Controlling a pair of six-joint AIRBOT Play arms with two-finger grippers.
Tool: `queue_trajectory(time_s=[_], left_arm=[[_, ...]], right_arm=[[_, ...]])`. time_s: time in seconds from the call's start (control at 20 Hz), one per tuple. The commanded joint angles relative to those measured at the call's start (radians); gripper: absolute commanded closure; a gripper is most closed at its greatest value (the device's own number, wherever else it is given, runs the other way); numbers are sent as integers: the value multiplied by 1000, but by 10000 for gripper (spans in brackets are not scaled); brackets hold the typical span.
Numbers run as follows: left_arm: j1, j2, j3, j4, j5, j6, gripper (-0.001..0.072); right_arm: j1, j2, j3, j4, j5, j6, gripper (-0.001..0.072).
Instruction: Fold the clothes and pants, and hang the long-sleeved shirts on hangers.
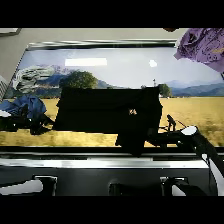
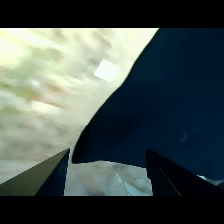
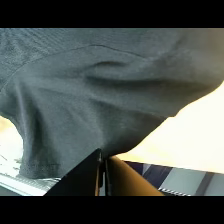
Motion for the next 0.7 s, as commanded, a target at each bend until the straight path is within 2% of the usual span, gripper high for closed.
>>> queue_trajectory(time_s=[0.0, 0.1, 0.2, 0.3, 0.35, 0.5, 0.65], left_arm=[[-15, -31, -1, 5, 0, 3, 175], [-32, -36, -1, 5, 15, 3, 201], [-50, -37, -1, 5, 35, 3, 366], [-56, -38, 0, 5, 47, 4, 626], [-56, -38, 2, 5, 47, 7, 691], [-55, 0, 4, 10, 31, 11, 694], [-56, 150, 1, 67, 24, -13, 695]], right_arm=[[0, 10, 1, 5, 1, 7, 684], [0, 21, 1, 5, 1, 7, 684], [0, 39, 1, 2, 1, 7, 684], [0, 60, 1, 1, 1, 11, 684], [0, 74, 1, 0, 1, 14, 685], [-1, 130, 2, -33, 19, 41, 685], [-1, 249, 1, -151, 90, 117, 686]])
